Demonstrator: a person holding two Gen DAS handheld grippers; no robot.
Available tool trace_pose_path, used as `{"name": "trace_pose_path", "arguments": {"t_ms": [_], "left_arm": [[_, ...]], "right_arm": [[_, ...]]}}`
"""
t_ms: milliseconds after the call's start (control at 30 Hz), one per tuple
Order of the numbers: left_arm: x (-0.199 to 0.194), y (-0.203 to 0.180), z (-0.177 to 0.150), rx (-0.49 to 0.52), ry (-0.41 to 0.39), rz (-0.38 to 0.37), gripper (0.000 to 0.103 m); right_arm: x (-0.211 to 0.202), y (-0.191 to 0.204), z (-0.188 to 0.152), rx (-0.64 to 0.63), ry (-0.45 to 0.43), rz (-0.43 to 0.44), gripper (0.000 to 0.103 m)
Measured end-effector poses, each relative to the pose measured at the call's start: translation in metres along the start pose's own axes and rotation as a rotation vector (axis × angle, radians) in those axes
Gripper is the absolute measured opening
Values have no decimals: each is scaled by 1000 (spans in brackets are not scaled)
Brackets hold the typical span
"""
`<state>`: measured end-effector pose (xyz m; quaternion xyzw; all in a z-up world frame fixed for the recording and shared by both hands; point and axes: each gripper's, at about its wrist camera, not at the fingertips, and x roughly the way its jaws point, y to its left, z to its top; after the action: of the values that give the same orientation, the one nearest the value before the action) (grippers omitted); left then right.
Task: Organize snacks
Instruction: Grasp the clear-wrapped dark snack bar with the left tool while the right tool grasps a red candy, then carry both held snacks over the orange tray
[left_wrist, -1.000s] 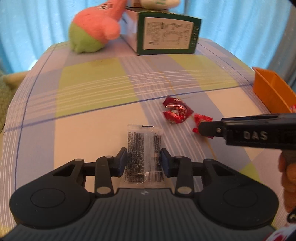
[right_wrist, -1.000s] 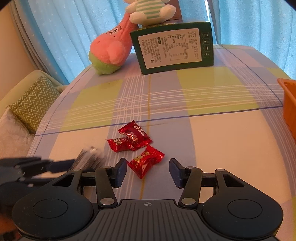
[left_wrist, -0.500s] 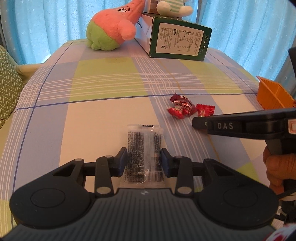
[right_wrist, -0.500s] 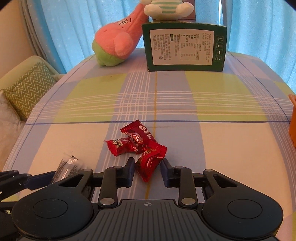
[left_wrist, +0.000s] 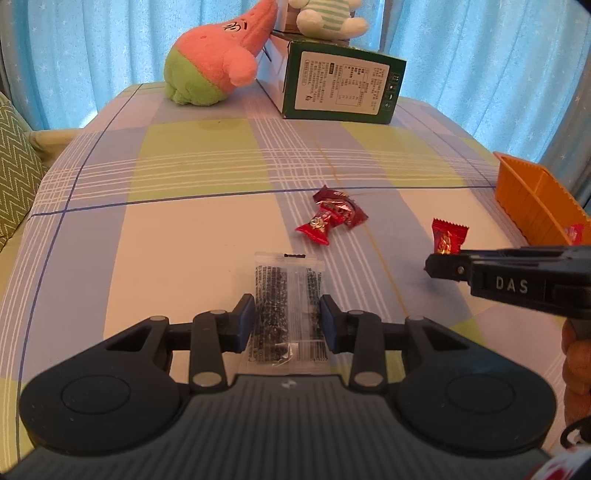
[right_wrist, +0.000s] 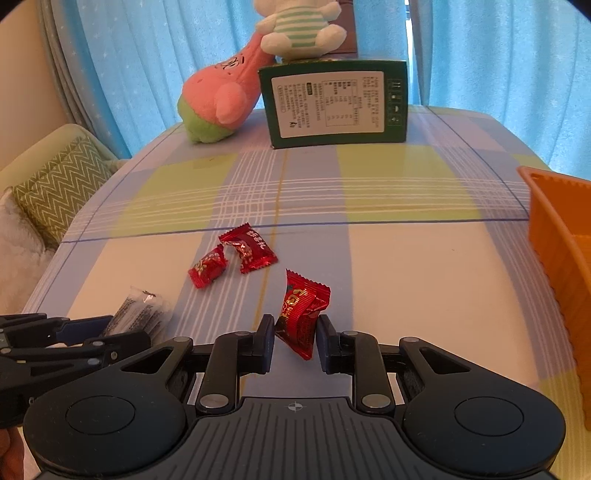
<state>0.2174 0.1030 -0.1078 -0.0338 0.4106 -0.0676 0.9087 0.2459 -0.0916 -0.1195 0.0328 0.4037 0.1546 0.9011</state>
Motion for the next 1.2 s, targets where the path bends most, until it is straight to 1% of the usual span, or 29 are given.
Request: {"name": "trace_pose_path", "arguments": {"t_ms": [267,700,900,1200], "left_arm": [[-30,-28,-6,-12,-12,-14,34],[-100,-78,-27,-64,-30,-13,34],[-129,-100,-35,-57,-40,-17,34],[-153,-123,-43,-53,-44,-26,34]], "right_arm": [[-43,-6,-14,11,-15,-4,24],[-131,-19,-36,40,-68,-7,24],[-164,-25,-47,63,-82,7,24],[-201,-35,-60,76,-103,11,24]]}}
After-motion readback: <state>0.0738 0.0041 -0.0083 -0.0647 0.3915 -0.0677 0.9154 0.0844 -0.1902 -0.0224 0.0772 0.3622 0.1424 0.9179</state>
